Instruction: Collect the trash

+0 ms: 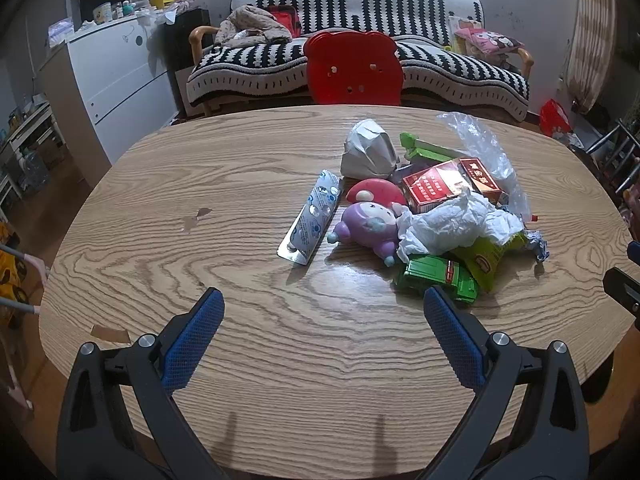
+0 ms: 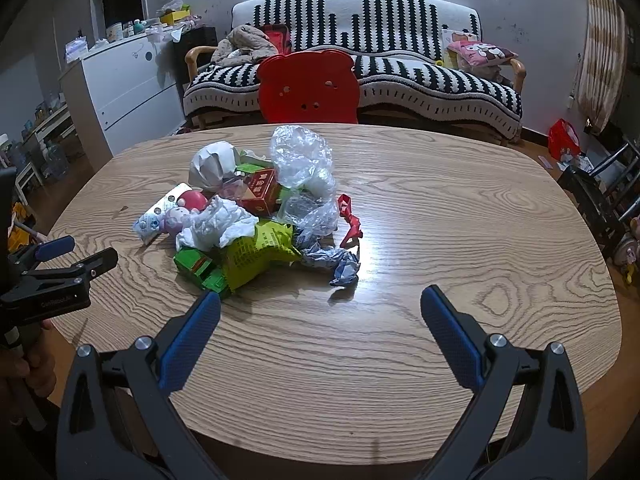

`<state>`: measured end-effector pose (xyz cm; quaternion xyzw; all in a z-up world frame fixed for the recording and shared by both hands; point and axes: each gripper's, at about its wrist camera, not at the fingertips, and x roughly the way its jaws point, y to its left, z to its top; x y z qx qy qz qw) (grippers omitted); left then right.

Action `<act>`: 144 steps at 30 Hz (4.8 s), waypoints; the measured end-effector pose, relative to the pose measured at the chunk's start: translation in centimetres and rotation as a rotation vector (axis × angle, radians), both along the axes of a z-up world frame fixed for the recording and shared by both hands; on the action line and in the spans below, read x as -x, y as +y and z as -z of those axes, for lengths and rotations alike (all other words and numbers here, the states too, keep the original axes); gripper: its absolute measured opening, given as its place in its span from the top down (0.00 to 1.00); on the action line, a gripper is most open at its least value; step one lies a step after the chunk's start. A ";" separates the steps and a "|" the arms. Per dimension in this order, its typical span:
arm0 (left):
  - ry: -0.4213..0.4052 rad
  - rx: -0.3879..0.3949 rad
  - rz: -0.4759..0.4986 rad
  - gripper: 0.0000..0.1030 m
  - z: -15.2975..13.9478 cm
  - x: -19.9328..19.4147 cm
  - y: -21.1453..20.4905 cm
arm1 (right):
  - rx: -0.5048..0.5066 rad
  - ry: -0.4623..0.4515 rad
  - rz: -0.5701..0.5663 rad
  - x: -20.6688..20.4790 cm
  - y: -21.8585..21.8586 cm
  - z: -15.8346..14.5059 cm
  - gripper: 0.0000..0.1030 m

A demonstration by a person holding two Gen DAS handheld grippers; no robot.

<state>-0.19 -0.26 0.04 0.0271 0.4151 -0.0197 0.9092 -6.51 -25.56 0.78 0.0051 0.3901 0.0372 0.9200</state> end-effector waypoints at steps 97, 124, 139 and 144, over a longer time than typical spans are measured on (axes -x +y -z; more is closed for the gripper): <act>-0.035 0.121 0.159 0.75 -2.6 -3.9 -4.1 | -0.256 0.004 -0.048 1.4 -12.0 -1.0 0.82; 0.217 0.103 1.078 0.75 8.6 17.8 -44.6 | -0.201 0.235 0.618 24.0 -39.5 8.8 0.82; 0.208 0.125 1.090 0.38 8.9 16.7 -47.0 | -0.195 0.183 0.664 22.5 -40.2 7.6 0.12; 0.181 0.156 1.062 0.24 6.7 15.5 -44.9 | -0.159 0.133 0.618 20.8 -37.8 5.1 0.12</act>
